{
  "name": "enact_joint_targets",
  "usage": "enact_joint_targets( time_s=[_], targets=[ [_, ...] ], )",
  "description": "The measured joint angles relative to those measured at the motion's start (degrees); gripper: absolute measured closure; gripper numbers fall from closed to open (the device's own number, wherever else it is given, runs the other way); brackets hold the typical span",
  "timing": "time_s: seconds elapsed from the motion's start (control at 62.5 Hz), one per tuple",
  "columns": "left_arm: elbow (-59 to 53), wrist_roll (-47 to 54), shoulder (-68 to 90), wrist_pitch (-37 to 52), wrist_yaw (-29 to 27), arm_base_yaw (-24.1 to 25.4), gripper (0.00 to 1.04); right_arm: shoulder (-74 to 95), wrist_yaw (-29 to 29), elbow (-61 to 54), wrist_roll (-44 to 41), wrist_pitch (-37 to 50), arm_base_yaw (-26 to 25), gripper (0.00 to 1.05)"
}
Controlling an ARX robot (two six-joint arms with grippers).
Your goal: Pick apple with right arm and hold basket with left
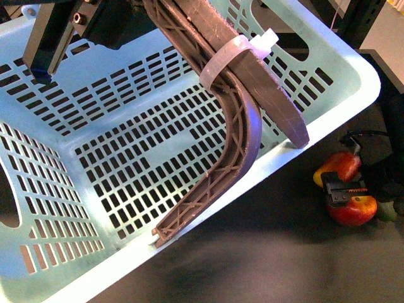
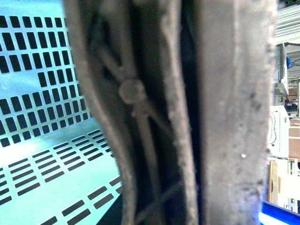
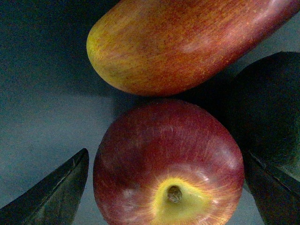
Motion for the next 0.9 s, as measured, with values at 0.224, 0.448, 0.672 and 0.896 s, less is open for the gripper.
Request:
enact_joint_targets(
  time_s=[0.224,0.448,0.672,0.896],
  targets=[
    [0.0,0.02,0.0,0.0,0.0,0.0,0.9,-0.2,-0.57,-0.79,-0.02,1.05,-0.11,0.29],
    [0.0,0.02,0.0,0.0,0.0,0.0,0.9,-2.84,-1.66,-4.52,-0.31,2.67,-0.81,0.31],
    [0.0,0.02,0.0,0.0,-0.02,0.0,0.9,-11.45,-3.08,-9.75,-1.33,4.52,-3.1,0.31],
    [0.0,0.02,0.0,0.0,-0.02,0.0,0.9,-28.76,-9.66,-14.86,-0.26,5.57,-6.45,0.31]
  ],
)
